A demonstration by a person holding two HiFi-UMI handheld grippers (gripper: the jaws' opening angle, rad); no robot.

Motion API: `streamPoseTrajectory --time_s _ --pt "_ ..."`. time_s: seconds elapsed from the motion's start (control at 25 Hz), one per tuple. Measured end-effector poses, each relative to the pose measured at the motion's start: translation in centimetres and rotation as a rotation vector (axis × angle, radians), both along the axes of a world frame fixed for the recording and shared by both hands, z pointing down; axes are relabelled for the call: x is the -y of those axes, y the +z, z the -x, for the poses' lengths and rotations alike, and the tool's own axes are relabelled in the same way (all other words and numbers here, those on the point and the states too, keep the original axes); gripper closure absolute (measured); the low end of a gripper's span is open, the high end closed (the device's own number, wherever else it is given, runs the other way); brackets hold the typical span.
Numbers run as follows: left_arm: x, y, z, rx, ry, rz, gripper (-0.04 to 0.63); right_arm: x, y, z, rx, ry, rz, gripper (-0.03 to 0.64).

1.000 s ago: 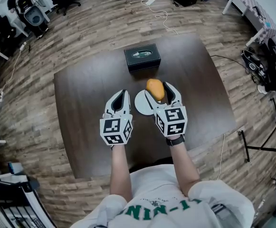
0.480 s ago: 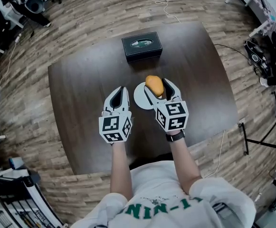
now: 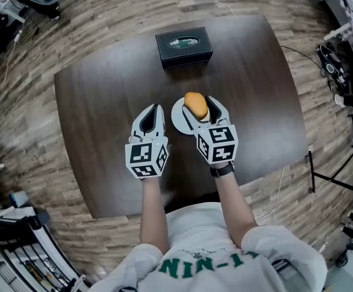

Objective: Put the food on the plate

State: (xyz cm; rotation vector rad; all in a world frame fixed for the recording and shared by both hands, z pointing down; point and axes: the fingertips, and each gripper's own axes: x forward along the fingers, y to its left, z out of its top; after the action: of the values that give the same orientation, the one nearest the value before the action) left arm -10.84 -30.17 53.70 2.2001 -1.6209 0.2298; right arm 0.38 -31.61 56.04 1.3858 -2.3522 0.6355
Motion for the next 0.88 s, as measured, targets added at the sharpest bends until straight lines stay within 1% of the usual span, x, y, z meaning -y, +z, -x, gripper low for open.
streamPoseTrajectory --time_s 0.52,0.88 --pt "1.1 4.8 -0.6 -0.015 0.001 0.076 0.583 0.9 7.1 0.3 -0.084 -0.033 0.092 0.288" --pt "1.8 7.3 0.1 -0.021 -0.009 0.113 0.583 1.2 10.6 0.9 -0.123 -0.056 0.124 0.288"
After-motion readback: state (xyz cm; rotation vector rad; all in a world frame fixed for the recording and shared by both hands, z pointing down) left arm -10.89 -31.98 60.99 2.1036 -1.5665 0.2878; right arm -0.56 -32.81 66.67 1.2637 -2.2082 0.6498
